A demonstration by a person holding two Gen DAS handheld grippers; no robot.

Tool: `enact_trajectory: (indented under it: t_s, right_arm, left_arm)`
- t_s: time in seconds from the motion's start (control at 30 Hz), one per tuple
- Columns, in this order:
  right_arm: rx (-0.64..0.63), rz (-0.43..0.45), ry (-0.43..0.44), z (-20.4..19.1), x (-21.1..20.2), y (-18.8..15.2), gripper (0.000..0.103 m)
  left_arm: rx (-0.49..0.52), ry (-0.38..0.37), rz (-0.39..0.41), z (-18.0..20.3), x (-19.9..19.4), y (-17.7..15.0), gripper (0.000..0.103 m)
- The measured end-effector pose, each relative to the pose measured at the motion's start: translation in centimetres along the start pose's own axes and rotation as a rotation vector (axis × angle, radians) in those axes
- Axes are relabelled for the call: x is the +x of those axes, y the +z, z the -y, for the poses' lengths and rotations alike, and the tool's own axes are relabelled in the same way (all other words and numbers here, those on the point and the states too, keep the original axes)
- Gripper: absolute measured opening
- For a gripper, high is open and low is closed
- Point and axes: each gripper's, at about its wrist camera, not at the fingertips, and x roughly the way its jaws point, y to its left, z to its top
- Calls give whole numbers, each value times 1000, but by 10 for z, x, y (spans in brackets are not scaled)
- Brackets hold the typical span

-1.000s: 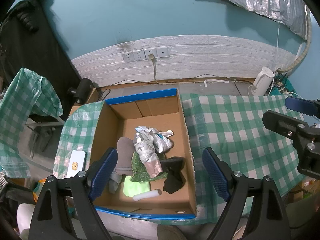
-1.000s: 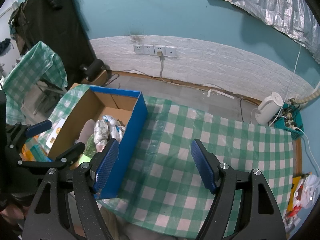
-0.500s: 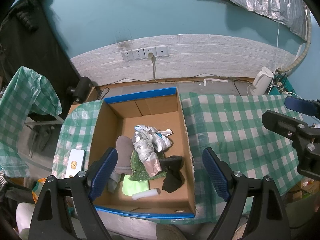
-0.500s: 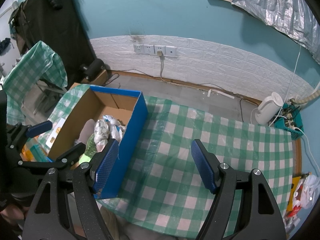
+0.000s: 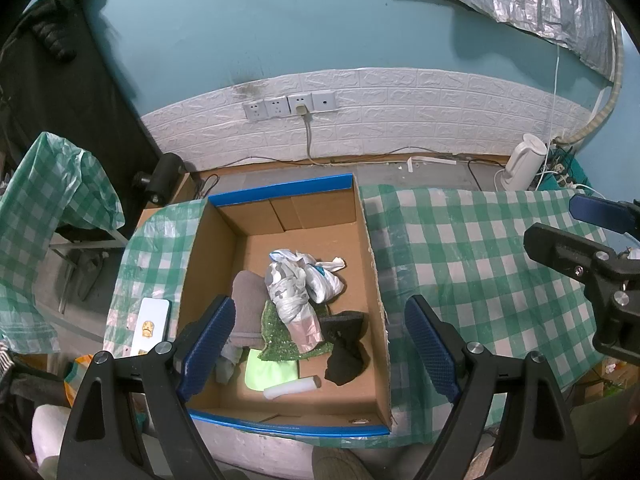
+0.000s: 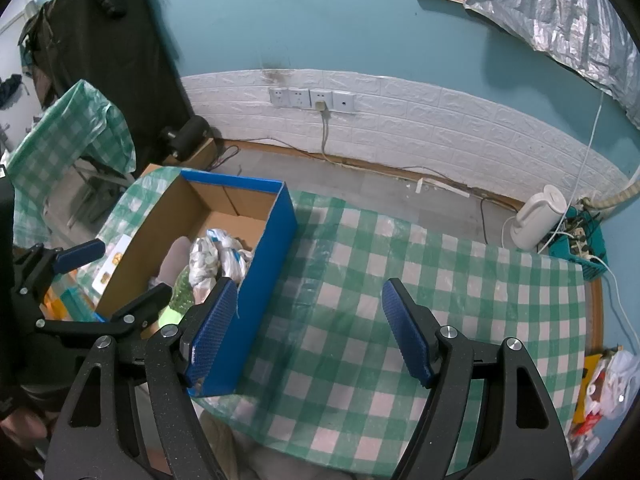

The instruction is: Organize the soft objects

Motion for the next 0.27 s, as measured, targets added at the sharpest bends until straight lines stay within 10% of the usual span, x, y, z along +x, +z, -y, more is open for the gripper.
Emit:
enact_trajectory:
  t_s: [0.27]
  right_arm:
    - [1, -1, 0, 0, 0, 0, 75]
  left_arm:
    - [-1, 0, 2, -1, 0, -1, 88]
